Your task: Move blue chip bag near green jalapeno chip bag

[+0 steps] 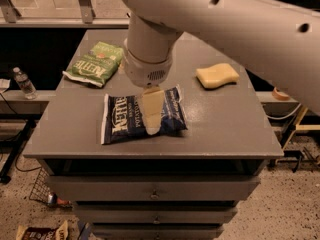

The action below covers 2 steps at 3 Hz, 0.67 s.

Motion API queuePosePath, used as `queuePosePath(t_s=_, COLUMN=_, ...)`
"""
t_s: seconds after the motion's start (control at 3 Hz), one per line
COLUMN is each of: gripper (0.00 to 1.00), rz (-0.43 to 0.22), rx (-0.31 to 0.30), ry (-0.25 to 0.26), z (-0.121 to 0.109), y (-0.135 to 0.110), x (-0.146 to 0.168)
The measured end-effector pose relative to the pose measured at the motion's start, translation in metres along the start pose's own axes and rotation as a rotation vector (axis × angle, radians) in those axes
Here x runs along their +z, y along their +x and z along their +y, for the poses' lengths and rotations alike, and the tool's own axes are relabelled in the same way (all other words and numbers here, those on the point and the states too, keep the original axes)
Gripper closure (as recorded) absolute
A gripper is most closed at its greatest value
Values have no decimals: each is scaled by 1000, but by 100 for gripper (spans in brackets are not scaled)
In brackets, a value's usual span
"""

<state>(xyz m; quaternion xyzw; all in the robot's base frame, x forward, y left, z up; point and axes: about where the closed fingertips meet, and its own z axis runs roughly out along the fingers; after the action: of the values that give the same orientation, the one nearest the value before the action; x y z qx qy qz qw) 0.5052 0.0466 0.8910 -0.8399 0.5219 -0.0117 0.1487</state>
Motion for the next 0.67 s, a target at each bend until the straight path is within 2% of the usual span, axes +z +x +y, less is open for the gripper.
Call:
queuePosePath(t_s=0.33, gripper=0, rz=17, rx=29, ry=-49, z=-15, y=8, x=29)
queuePosePath(t_s=0.67, gripper=0, rz=36, rx=80, ry=-98, z=-16, y=24, x=52)
